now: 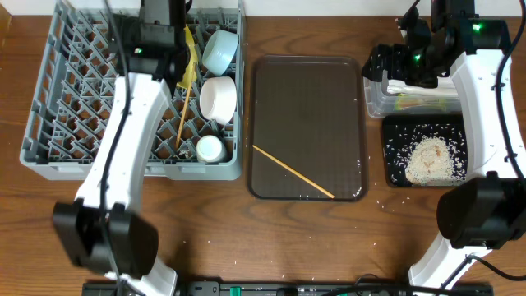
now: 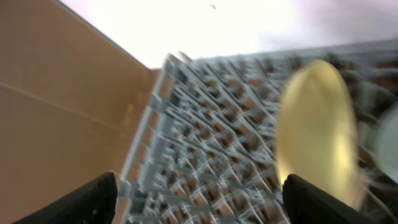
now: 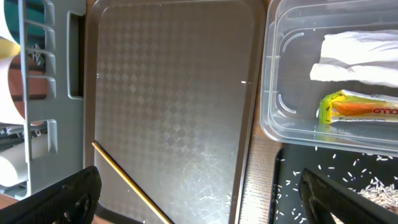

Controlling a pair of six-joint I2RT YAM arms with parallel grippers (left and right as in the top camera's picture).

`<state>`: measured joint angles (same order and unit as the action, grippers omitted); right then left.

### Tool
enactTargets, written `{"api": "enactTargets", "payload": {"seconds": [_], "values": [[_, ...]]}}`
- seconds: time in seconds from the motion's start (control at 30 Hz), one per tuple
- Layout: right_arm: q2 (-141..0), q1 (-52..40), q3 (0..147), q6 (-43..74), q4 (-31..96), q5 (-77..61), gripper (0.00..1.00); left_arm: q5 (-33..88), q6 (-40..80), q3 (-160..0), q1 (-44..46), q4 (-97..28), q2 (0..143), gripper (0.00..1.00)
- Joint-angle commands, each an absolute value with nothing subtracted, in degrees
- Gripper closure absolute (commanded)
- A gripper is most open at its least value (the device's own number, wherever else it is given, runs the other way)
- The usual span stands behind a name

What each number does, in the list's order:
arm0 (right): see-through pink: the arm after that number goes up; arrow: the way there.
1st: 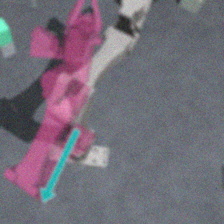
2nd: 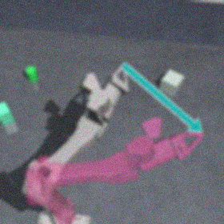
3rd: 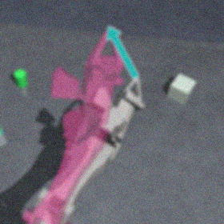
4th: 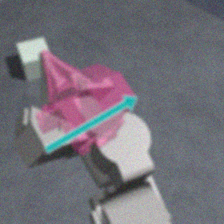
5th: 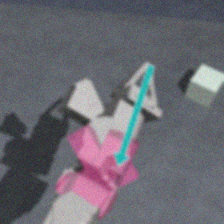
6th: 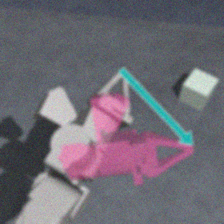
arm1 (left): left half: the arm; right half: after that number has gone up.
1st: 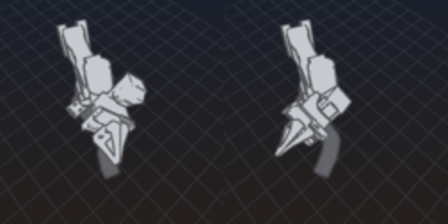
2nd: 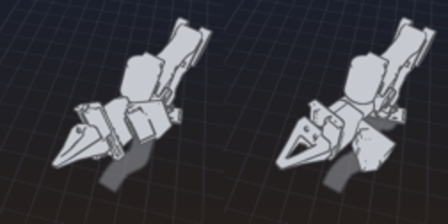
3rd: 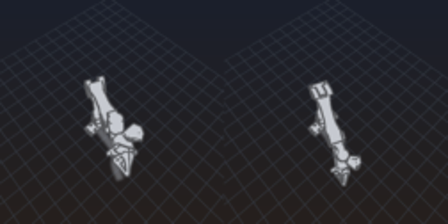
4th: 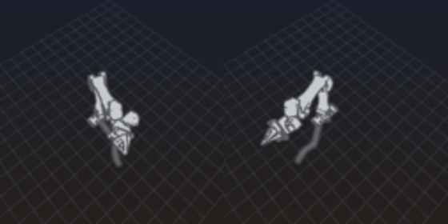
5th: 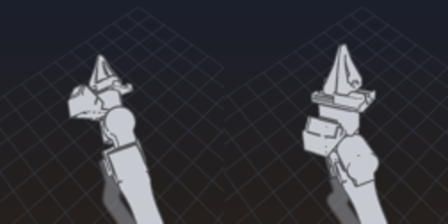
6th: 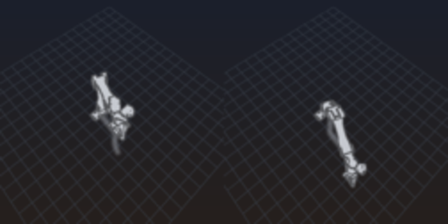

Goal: Sort waste into correct bins and load items into the dishwasher
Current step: 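Release the yellow plate in the rack and raise the left gripper, then move the left gripper over the remaining wooden chopstick on the tray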

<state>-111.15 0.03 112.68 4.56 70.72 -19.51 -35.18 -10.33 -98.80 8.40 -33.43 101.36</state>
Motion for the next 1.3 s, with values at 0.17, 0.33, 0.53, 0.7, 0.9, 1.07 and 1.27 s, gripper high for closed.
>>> {"api": "enactTargets", "payload": {"seconds": [0.17, 0.33, 0.53, 0.7, 0.9, 1.07, 1.27], "values": [[-110.91, -1.15, 112.71, 4.67, 70.72, -19.70, 0.01, -2.72, 7.29, -98.45, 14.76, -47.57, 95.00, 0.13], [-110.91, -1.15, 112.71, 4.67, 70.72, -19.70, 0.01, 0.99, 18.09, -98.45, 19.42, -54.13, 96.79, 0.13], [-110.91, -1.15, 112.71, 4.67, 70.72, -19.70, 0.01, 6.66, 22.11, -97.86, 23.64, -57.69, 100.20, 0.13], [-110.91, -1.15, 112.71, 4.67, 70.72, -19.70, 0.01, 7.11, 25.96, -96.53, 26.22, -57.36, 104.22, 0.14], [-110.91, -1.21, 112.71, 4.67, 70.72, -19.70, 0.01, 7.62, 28.67, -95.02, 29.23, -54.43, 110.54, 0.14], [-110.91, -1.10, 112.71, 4.67, 70.72, -19.70, 0.01, 8.38, 28.84, -94.96, 30.63, -51.33, 113.27, 0.14], [-110.91, -1.10, 112.73, 4.64, 70.72, -19.70, 0.01, 8.36, 28.82, -94.91, 30.68, -50.41, 115.39, 0.14]]}}
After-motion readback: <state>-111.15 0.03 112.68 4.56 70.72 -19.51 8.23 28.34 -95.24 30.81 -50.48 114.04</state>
